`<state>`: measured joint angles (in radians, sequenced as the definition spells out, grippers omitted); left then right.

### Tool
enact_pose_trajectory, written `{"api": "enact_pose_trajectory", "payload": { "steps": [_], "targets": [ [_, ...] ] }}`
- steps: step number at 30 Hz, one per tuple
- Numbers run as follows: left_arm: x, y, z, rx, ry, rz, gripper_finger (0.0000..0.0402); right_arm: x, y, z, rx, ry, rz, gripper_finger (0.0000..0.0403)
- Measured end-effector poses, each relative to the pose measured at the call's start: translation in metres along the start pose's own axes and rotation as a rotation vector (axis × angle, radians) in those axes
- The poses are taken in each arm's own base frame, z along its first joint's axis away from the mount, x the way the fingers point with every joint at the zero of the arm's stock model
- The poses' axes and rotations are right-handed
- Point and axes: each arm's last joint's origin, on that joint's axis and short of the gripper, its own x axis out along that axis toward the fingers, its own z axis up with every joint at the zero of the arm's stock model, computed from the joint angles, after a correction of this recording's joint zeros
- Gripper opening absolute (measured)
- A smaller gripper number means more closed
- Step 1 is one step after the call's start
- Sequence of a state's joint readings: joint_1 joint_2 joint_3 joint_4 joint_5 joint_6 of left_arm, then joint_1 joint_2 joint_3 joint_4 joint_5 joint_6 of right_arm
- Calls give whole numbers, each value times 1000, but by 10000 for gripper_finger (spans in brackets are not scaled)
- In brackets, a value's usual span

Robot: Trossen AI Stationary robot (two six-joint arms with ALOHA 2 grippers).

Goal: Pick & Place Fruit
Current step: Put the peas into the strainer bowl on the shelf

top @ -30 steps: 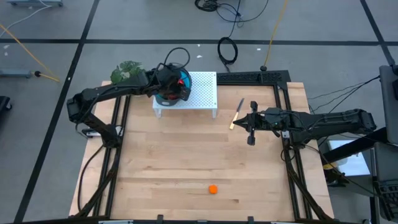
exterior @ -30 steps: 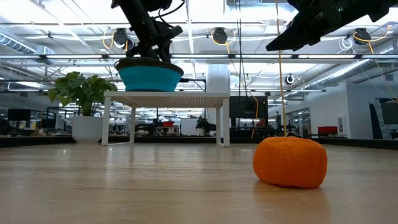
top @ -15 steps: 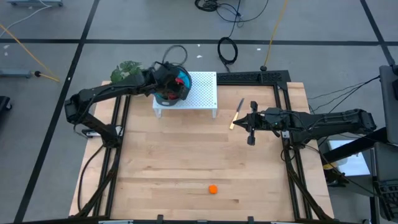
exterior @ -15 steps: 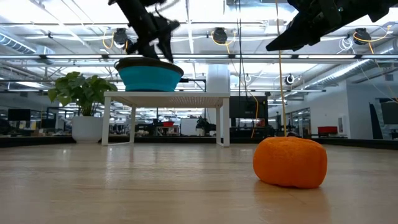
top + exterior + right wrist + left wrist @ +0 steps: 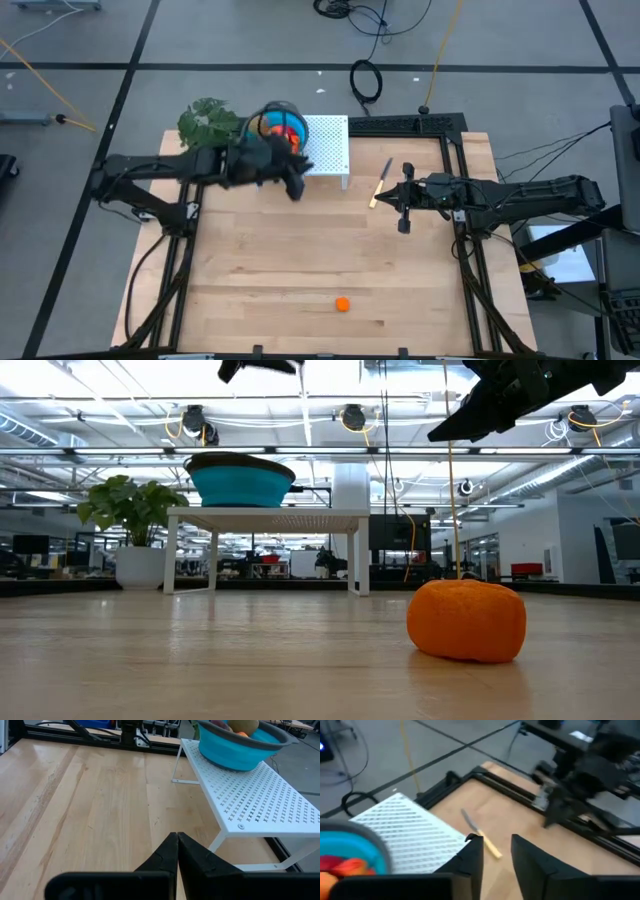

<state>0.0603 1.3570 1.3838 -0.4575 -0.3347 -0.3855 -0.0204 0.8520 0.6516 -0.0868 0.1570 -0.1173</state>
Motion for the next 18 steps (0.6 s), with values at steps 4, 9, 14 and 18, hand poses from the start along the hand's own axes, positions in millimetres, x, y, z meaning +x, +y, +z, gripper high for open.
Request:
{"api": "enact_pose_trajectory", "payload": {
  "steps": [4,9,14,18],
  "targets": [
    [-8,-30,-14,42,-4,-27,64,0,0,0,0,1,0,4],
    [-17,-58,-29,86,7,-79,19,0,0,0,0,0,3,4],
    [-17,-78,-43,96,38,-127,9,0,0,0,58,-1,12,4],
    [-12,-90,-54,119,57,-153,10,0,5,1,100,-19,164,4]
  ]
}}
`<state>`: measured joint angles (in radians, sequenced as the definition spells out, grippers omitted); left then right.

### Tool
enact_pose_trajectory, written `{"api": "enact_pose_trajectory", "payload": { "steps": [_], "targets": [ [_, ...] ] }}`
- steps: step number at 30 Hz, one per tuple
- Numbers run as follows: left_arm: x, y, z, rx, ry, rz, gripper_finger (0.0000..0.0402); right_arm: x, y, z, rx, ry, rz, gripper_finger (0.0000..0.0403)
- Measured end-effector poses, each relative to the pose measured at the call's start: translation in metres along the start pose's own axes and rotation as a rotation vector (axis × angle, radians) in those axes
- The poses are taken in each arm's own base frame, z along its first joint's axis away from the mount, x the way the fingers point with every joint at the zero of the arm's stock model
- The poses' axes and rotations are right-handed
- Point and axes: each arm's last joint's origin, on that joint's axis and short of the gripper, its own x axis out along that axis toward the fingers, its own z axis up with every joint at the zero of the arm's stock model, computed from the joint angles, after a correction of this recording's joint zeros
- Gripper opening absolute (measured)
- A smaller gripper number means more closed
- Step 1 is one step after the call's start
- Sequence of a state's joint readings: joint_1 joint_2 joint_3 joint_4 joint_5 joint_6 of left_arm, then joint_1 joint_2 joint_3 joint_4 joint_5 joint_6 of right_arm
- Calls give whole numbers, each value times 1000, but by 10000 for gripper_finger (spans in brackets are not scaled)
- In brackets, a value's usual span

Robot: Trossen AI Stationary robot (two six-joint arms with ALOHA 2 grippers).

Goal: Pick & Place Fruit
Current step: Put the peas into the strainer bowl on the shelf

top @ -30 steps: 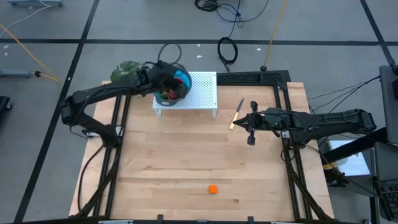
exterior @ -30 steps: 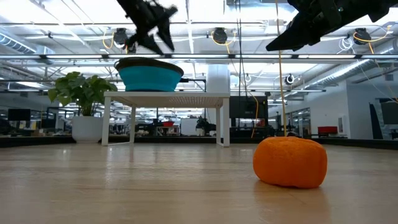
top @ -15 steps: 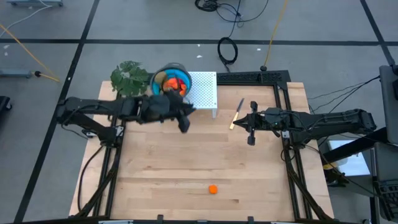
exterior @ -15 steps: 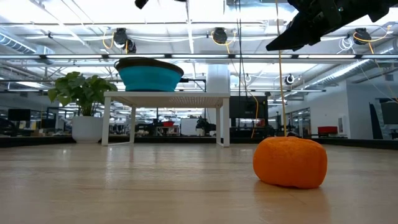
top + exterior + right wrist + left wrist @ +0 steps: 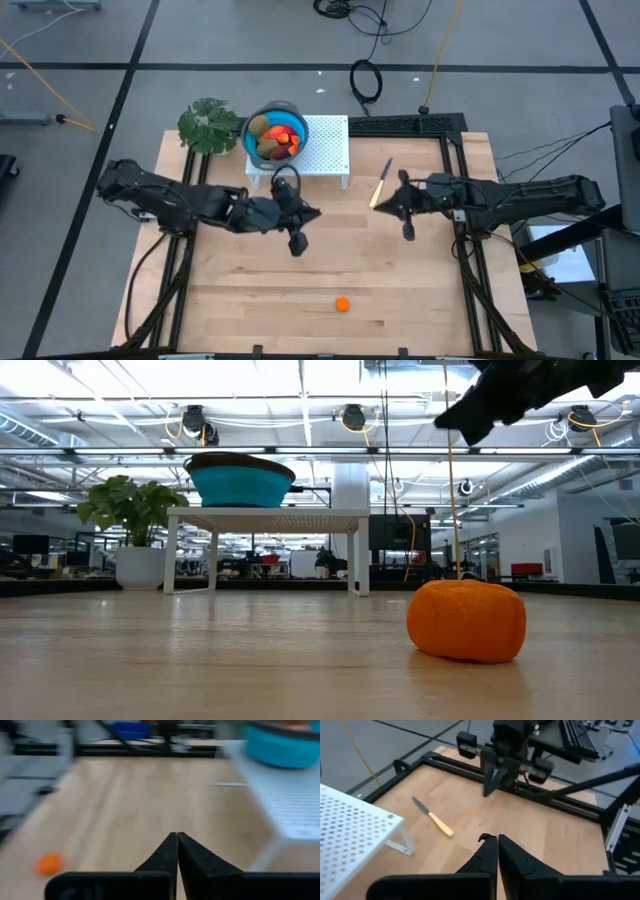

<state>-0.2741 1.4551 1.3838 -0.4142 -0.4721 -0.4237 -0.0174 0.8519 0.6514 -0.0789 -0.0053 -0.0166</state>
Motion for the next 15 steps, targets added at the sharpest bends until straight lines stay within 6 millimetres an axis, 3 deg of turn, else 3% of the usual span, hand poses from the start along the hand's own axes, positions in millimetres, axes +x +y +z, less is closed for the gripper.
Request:
{"api": "enact_pose_trajectory", "payload": {
  "steps": [6,15],
  "targets": [
    [9,-8,-12,21,20,-12,8,-1,18,0,2,-1,209,4],
    [27,-6,-47,39,14,-81,6,0,62,7,-70,-95,425,4]
  ]
}}
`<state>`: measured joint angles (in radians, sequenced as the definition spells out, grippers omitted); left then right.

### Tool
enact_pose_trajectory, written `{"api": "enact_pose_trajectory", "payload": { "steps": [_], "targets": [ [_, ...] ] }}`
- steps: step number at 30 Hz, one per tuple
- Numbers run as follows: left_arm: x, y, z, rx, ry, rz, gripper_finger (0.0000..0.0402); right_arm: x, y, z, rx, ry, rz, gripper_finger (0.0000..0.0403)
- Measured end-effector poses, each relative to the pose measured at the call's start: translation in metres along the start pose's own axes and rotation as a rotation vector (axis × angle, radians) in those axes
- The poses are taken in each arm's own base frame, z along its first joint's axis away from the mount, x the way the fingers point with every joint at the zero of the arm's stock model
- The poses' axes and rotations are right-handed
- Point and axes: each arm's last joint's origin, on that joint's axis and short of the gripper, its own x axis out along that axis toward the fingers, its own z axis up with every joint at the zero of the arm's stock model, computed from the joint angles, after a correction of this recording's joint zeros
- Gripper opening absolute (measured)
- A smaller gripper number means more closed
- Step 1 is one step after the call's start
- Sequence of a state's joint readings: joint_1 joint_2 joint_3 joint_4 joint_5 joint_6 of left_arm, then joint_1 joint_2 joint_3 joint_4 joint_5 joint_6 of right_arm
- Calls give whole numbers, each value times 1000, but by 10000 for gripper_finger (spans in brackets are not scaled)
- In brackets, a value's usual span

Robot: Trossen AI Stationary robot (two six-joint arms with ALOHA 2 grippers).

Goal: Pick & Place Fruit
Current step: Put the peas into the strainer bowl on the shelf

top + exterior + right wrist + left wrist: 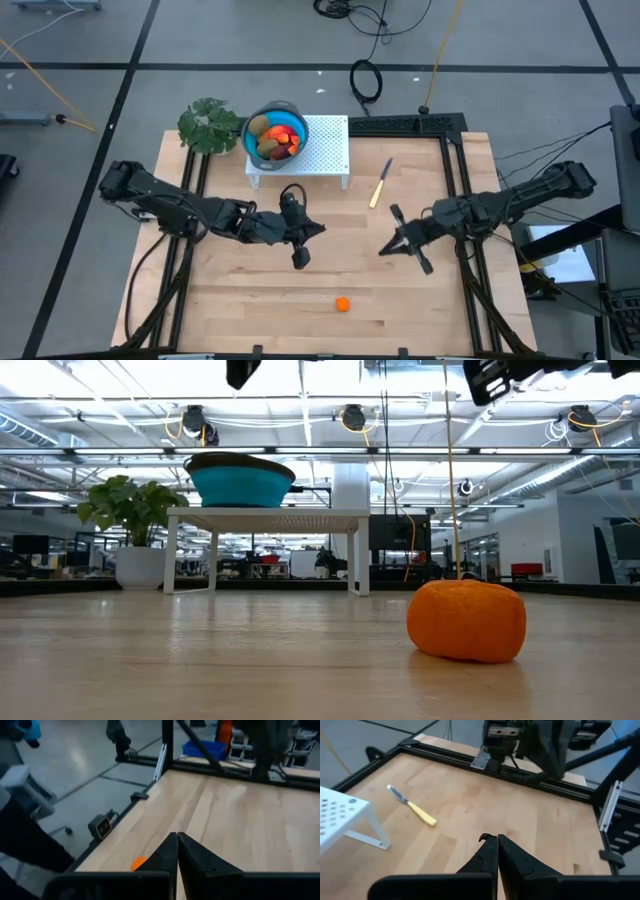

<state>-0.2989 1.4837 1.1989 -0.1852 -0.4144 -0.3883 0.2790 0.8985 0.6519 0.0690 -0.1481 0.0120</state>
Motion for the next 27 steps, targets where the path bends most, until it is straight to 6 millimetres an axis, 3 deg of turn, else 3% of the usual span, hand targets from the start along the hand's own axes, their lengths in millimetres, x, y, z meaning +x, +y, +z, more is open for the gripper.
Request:
{"api": "enact_pose_trajectory", "payload": {
  "steps": [7,13,27],
  "targets": [
    [4,9,-14,28,12,-62,7,28,22,-7,-6,36,95,4],
    [-6,23,-22,51,31,-122,6,59,33,-5,19,111,91,4],
    [-66,61,-66,44,-79,-209,2,125,41,22,39,289,86,4]
  ]
}}
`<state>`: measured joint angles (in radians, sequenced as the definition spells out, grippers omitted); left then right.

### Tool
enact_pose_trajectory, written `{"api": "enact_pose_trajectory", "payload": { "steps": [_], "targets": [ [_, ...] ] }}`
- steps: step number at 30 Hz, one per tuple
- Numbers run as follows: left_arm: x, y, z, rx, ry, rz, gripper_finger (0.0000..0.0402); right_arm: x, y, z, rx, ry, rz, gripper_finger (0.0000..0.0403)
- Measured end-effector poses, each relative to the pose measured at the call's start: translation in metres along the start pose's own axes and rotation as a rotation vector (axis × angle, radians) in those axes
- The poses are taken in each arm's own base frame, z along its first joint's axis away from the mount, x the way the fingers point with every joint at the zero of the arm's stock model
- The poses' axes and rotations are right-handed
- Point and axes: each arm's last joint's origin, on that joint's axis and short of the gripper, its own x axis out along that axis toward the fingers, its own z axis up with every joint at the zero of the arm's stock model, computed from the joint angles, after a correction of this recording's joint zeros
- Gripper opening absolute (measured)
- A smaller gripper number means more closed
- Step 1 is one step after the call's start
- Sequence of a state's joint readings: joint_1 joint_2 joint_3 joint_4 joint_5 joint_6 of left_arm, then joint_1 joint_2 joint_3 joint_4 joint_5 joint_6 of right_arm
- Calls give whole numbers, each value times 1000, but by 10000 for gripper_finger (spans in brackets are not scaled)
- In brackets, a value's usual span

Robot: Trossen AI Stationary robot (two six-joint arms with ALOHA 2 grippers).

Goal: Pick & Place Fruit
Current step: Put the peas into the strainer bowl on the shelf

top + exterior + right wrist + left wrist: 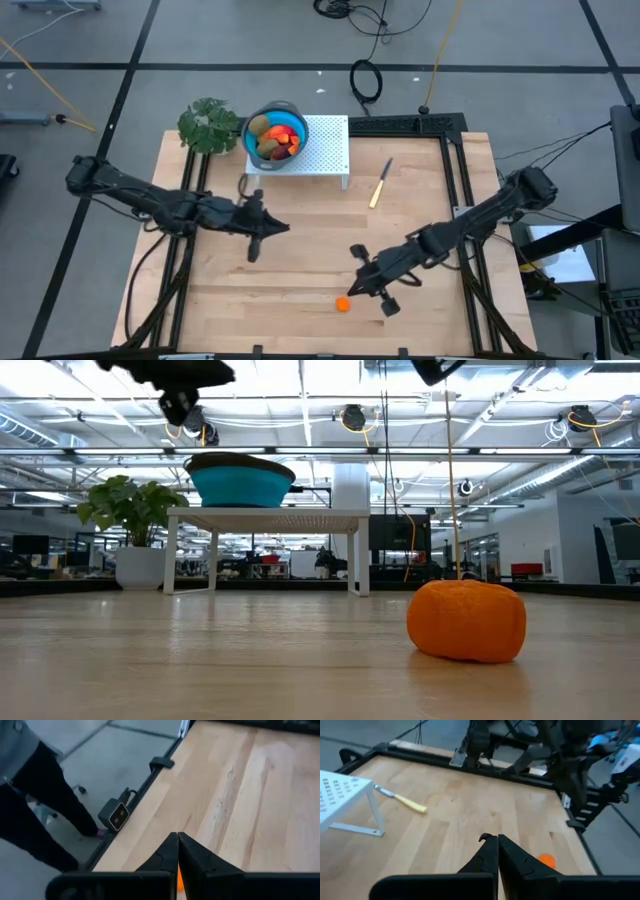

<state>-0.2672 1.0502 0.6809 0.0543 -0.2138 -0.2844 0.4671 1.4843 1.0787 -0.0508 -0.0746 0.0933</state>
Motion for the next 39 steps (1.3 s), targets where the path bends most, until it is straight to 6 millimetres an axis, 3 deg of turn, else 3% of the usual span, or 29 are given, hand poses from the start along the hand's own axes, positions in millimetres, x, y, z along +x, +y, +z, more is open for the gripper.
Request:
{"api": "enact_pose_trajectory", "payload": {
  "steps": [16,26,31,39],
  "targets": [
    [-58,18,-45,17,-59,-71,11,66,-7,7,20,199,-20,4],
    [-71,24,-55,15,-75,-77,14,70,-14,-6,-42,332,-28,7],
    [-72,25,-57,17,-67,-75,10,69,-14,-9,-118,357,-10,44],
    [-72,25,-57,7,-64,-75,14,73,-13,-12,-162,364,50,154]
  ]
}}
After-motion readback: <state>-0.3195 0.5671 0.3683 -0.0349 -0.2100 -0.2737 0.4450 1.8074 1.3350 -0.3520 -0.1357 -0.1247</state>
